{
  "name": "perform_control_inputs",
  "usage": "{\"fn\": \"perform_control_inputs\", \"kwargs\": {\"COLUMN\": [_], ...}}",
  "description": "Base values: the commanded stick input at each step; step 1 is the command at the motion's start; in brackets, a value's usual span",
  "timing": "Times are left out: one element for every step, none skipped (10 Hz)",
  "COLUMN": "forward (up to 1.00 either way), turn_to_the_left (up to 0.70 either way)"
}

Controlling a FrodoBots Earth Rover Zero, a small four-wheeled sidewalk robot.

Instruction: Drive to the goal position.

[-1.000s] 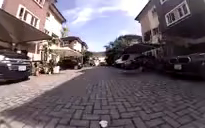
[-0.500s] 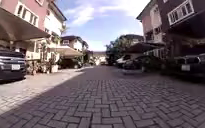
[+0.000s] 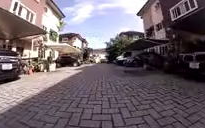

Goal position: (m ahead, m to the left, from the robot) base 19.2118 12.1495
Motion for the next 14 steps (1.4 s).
{"fn": "perform_control_inputs", "kwargs": {"forward": [0.69,0.69,0.69,0.69,0.69,0.69,0.69,0.69,0.69,0.69,0.69,0.69,0.69,0.69], "turn_to_the_left": [0.03,0.03,0.03,0.03,0.03,0.03,0.03,0.03,0.03,0.03,0.03,0.03,0.03,0.03]}}
